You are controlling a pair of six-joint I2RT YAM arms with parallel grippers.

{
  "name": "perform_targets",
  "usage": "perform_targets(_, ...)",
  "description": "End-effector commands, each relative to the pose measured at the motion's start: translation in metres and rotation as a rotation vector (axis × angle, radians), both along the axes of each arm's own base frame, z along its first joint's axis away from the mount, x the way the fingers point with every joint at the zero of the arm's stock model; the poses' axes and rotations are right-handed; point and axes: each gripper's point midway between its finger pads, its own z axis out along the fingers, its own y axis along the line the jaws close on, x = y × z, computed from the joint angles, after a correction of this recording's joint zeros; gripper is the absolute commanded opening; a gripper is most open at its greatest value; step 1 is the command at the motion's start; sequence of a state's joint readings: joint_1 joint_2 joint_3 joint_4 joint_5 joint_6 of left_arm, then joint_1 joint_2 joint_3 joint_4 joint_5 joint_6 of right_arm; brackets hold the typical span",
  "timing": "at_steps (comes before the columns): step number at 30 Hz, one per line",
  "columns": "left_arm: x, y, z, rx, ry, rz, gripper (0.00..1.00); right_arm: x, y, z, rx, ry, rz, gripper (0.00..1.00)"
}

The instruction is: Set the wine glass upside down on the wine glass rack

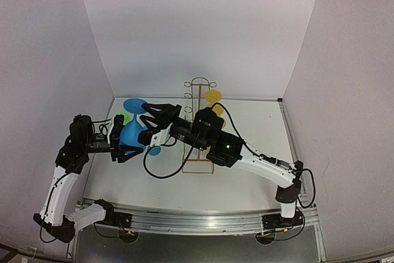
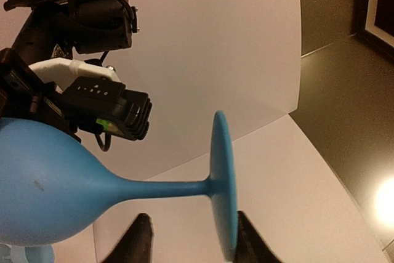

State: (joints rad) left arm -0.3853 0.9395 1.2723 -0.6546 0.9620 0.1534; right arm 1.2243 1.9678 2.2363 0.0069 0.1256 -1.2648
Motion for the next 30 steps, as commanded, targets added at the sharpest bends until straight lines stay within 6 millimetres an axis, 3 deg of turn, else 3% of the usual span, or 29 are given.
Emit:
perform_targets(1,0.014,0.0,0.024,-0.085,-0.086,0.063,0.52,0.002,-0.01,0.014,0.057,0.024,-0.039,0.6)
perform_targets(4,0.023,-0.001,0.023,-0.102,-0.086,0.087,0.51,0.005,-0.015,0.016,0.081,0.05,-0.057,0.72)
perform_targets(9,0.052,-0.003,0.01,-0.112,-0.114,0.167,0.51,0.01,-0.045,0.027,0.155,0.167,-0.109,0.89)
perform_targets(13,0.084,-0.008,0.004,-0.138,-0.187,0.222,0.51,0.022,-0.084,0.021,0.213,0.297,-0.227,0.92)
perform_targets(16,0.112,-0.014,0.0,-0.143,-0.258,0.261,0.5,0.034,-0.13,0.02,0.285,0.384,-0.359,0.93)
perform_targets(22,0.162,-0.034,-0.016,-0.117,-0.353,0.274,0.49,0.084,-0.234,-0.023,0.403,0.543,-0.71,0.93)
perform_targets(26,0.191,-0.05,-0.029,-0.108,-0.393,0.269,0.49,0.117,-0.3,-0.07,0.451,0.684,-0.86,0.93)
perform_targets(30,0.208,-0.068,-0.044,-0.103,-0.405,0.236,0.49,0.142,-0.332,-0.118,0.412,0.78,-0.945,0.93)
